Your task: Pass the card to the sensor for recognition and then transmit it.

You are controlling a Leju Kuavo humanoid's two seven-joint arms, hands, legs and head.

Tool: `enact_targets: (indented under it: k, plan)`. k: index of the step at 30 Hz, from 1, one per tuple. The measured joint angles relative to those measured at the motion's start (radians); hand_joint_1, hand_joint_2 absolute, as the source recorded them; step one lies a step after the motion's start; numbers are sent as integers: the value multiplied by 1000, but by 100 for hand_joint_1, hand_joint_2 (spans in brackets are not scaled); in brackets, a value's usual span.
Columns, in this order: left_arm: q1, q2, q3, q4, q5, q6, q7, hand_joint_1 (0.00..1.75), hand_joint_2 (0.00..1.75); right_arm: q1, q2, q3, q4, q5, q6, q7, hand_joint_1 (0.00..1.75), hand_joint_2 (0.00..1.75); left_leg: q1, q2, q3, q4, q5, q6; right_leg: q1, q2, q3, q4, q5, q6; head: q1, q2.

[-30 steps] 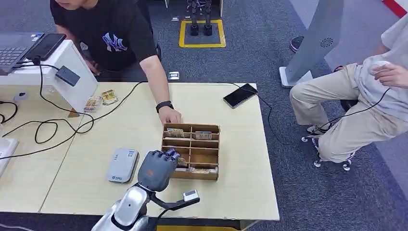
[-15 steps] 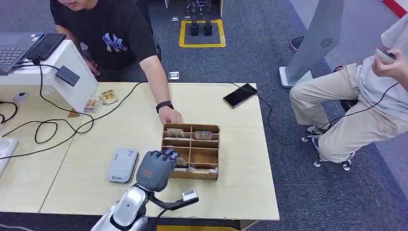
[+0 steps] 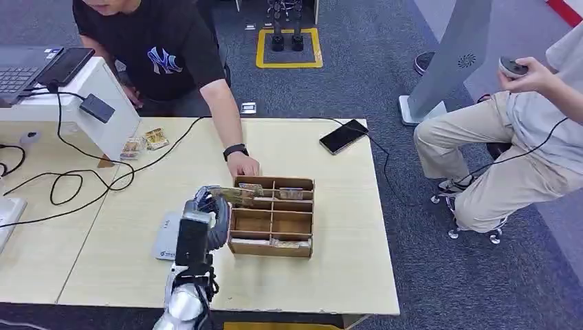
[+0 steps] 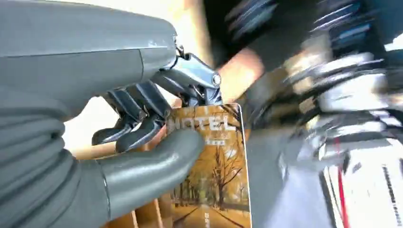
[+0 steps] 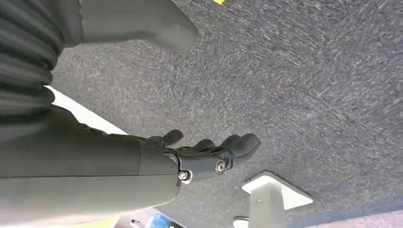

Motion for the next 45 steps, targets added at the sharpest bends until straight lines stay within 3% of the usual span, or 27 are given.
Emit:
enact_targets:
  k: [3, 5, 15, 22, 26, 32, 35, 37, 38, 39, 40, 45]
  plan:
    - [-54, -29, 65, 27, 190, -50, 30, 175, 175, -2, 0, 0, -3, 26, 0, -1, 0, 175, 0, 0, 1, 0, 0, 0, 0, 0, 0, 0, 0, 0, 0, 0]
    - [-104, -39, 97, 66, 245, -47, 34, 175, 175, -2, 0, 0, -3, 41, 0, -3, 0, 175, 0, 0, 1, 0, 1, 0, 0, 0, 0, 0, 0, 0, 0, 0]
    - [-300, -50, 150, 254, 295, 24, 55, 175, 175, -12, 0, 0, -2, 81, 0, -13, 0, 175, 0, 0, 0, 0, 0, -1, 0, 0, 0, 1, 0, 0, 0, 0]
    - [-403, -53, 205, 421, 444, 69, 96, 175, 175, -17, -3, 0, 6, 109, 0, -12, 0, 175, 0, 0, 0, 0, 0, -1, 0, 1, 0, 0, 0, 0, 0, 0]
    - [-432, -55, 220, 472, 451, 81, 93, 175, 175, -19, -5, 0, 11, 110, 0, -13, 0, 175, 0, 0, 0, 0, 0, -1, 0, 1, 0, 1, 0, 0, 0, 0]
    - [-536, -52, 224, 617, 375, 283, -4, 175, 175, -29, -6, 0, 19, 114, 0, -24, 0, 175, 0, 0, 0, 0, 0, -1, 0, 1, 0, 1, 0, 0, 0, 0]
    - [-562, -50, 224, 662, 352, 298, -21, 175, 175, -31, -6, 0, 21, 117, 0, -24, 0, 175, 0, 0, 0, 0, 0, -1, 0, 0, 0, 1, 0, 0, 0, 0]
    - [-581, -48, 244, 706, 248, 303, -56, 175, 175, -32, -6, 0, 24, 119, 0, -24, 0, 175, 0, 0, 0, 0, 1, -1, 0, 1, 0, 1, 0, 0, 0, 0]
    - [-589, -50, 274, 725, 135, 303, -69, 155, 175, -33, -6, 0, 26, 120, 0, -23, 0, 175, 0, 1, 0, 0, 0, -1, 0, 1, 0, 1, 0, 0, 0, 0]
    - [-593, -54, 316, 734, 29, 304, -72, 37, 175, -33, -6, 0, 27, 120, 0, -23, 0, 175, 0, 1, 0, 0, 0, -1, 0, 1, 0, 1, 0, 0, 0, 0]
    - [-596, -61, 358, 741, -47, 305, -72, 0, 175, -33, -7, 0, 29, 120, 0, -23, 0, 175, 0, 1, 0, 0, 0, -1, 0, 2, 0, 1, 0, 0, 0, 0]
    - [-596, -78, 469, 763, -131, 305, -79, 0, 175, -39, -9, 0, 39, 120, 0, -24, 0, 175, 0, 1, 0, 0, 0, -1, 0, 2, 0, 1, 0, 0, 0, 0]
